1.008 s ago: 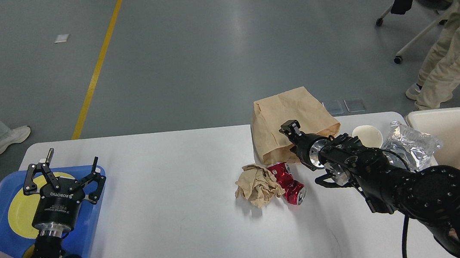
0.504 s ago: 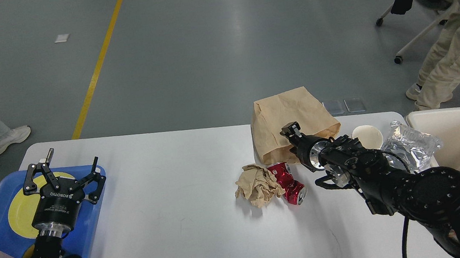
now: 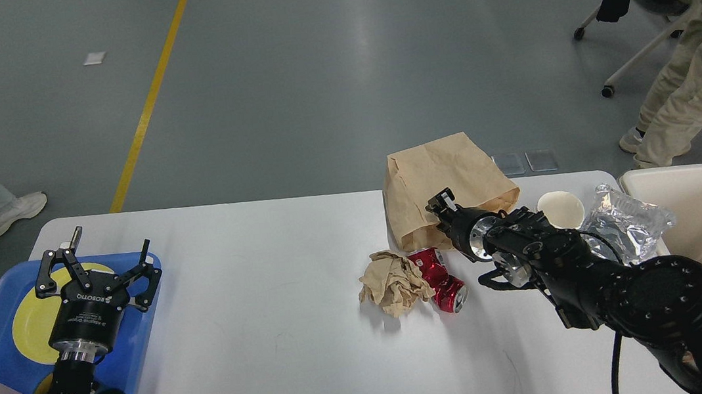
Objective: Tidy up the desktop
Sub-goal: 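Close the right gripper on the paper bag's edge, then lift the paper bag and carry it over the white bin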
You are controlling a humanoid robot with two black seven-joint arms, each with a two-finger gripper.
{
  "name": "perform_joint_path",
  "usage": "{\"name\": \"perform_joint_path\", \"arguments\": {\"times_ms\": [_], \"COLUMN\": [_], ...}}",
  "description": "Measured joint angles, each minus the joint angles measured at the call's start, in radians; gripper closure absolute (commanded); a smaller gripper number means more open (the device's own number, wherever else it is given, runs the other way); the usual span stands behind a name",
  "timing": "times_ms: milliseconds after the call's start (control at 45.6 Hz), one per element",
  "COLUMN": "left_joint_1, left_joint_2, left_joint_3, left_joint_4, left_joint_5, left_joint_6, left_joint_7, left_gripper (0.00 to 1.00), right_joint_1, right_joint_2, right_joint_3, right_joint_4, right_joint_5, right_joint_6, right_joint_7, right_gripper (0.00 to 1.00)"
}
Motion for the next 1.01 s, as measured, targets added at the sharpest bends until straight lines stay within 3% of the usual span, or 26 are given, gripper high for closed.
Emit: {"name": "perform_joint_path", "arguments": {"times_ms": [110, 241, 329, 1008], "left_joint_1": [0.000, 0.000, 0.000, 0.000], "left_joint_2": [0.000, 0.000, 0.000, 0.000], "left_joint_3": [0.000, 0.000, 0.000, -0.001], "left_joint_4": [0.000, 0.000, 0.000, 0.000], "left_joint_5": [0.000, 0.000, 0.000, -0.001], "left_joint_6": [0.000, 0.000, 0.000, 0.000], "left_joint_7": [0.000, 0.000, 0.000, 0.000], "left_gripper": [0.03, 0.03, 0.03, 0.03], "right_joint_1": [0.000, -0.005, -0.006, 0.046], "right_joint_2": [0.000, 0.000, 0.000, -0.049], "right_joint_3": [0.001, 0.001, 0.002, -0.001], "right_joint_4": [0.000, 0.000, 0.000, 0.053], "right_joint_5": [0.000, 0.000, 0.000, -0.004], "right_joint_6": [0.001, 0.003, 0.002, 0.024], "right_joint_7": [0.000, -0.001, -0.002, -0.039], "right_gripper": [0.79, 0.81, 1.00, 1.00]}}
